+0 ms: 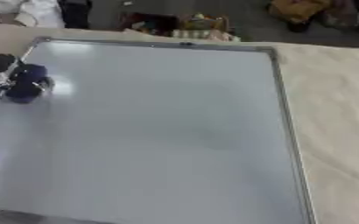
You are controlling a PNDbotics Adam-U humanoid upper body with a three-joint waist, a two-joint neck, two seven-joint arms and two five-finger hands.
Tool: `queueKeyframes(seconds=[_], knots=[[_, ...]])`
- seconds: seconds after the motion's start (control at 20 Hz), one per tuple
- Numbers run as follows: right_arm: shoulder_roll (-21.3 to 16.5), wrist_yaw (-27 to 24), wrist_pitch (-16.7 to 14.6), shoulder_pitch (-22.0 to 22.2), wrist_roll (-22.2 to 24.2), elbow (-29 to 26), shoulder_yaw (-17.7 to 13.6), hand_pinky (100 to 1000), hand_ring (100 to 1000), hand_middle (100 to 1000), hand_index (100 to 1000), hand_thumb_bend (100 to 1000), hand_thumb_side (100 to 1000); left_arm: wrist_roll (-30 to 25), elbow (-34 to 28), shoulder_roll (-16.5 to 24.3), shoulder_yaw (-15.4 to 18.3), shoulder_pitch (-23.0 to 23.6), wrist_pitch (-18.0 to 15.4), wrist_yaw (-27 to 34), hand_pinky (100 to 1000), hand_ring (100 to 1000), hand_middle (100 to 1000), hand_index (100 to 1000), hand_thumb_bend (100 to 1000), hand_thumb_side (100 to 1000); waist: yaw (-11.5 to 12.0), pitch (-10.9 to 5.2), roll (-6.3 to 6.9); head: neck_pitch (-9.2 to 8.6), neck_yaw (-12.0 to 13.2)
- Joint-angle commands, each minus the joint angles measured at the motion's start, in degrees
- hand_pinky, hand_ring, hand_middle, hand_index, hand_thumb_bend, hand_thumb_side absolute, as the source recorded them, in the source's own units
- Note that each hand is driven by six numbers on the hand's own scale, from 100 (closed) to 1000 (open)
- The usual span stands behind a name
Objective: Wipe the whiteboard clean with a brush.
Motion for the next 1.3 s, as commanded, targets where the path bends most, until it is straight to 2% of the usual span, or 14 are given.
queueKeyframes(seconds=[0.05,0.45,1.3], knots=[[-0.94,-0.11,-0.07,-0.59,-0.09,-0.79,-0.50,863,859,694,844,100,1000,0.09,2.66,0.88,0.11,1.49,0.50,-0.99,385,382,129,169,148,331,0.01,-0.79,-0.41,-0.86,-0.11],[-0.87,-0.15,-0.08,-0.74,-0.06,-0.79,-0.47,863,859,694,844,100,1000,-0.37,2.27,-0.23,-0.29,1.00,-0.03,-0.20,381,380,126,168,148,340,-0.15,-0.65,-0.54,-1.00,0.05],[-0.60,-0.31,0.26,-0.54,-0.40,-0.79,-0.53,862,858,695,843,100,1000,-4.57,0.45,-3.81,-3.87,0.57,-3.19,2.38,375,377,124,169,150,361,-0.31,-1.31,-0.34,-0.35,0.15]])
